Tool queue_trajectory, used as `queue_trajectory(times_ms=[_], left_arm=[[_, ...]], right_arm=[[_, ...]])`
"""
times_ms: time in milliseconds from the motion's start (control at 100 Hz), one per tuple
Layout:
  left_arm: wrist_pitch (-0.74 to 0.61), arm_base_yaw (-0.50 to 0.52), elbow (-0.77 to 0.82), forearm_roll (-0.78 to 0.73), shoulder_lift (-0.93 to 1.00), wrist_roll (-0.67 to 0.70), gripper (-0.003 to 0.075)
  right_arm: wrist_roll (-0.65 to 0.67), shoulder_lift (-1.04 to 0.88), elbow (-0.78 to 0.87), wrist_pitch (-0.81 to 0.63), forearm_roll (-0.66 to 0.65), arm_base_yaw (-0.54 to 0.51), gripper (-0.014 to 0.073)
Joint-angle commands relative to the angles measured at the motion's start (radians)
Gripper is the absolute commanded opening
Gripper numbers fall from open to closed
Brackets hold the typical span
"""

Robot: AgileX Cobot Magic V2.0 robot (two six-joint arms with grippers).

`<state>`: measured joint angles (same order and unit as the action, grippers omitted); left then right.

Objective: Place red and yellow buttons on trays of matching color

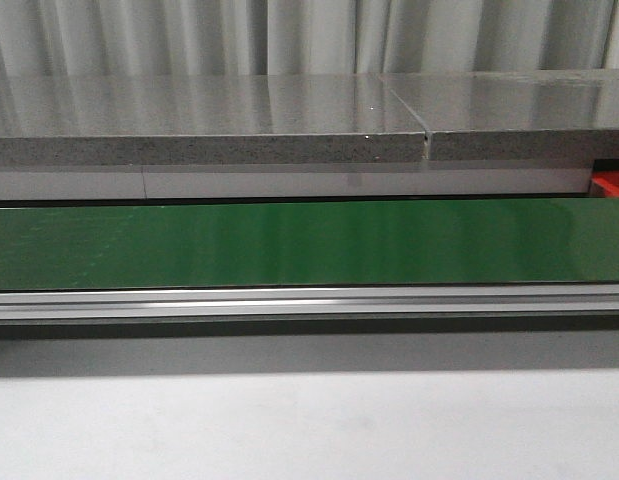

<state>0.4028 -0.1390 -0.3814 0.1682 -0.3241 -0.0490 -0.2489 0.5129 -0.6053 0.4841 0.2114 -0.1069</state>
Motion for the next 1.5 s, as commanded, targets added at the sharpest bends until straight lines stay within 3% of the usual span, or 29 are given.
queue_trajectory(times_ms=[0, 240, 430, 570, 1190, 1490], left_arm=[[-0.077, -0.007, -0.027, 0.011, -0.008, -0.001, -0.0019], [-0.077, -0.007, -0.027, 0.011, -0.008, -0.001, -0.0019], [-0.077, -0.007, -0.027, 0.011, -0.008, -0.001, -0.0019], [-0.077, -0.007, -0.027, 0.011, -0.008, -0.001, -0.0019], [-0.077, -0.007, -0.027, 0.011, -0.008, -0.001, -0.0019], [-0.077, -0.007, -0.027, 0.012, -0.008, -0.001, -0.0019]], right_arm=[[-0.008, 0.003, -0.026, -0.071, -0.005, -0.001, -0.0067], [0.031, 0.002, 0.019, -0.168, -0.032, 0.03, -0.0067], [0.189, -0.041, 0.123, -0.332, -0.244, 0.139, -0.0067], [0.212, -0.101, 0.206, -0.412, -0.361, 0.198, -0.0067], [0.215, -0.537, 0.617, -0.454, -0.299, 0.201, -0.0067], [0.215, -0.539, 0.622, -0.465, -0.286, 0.191, -0.0067]])
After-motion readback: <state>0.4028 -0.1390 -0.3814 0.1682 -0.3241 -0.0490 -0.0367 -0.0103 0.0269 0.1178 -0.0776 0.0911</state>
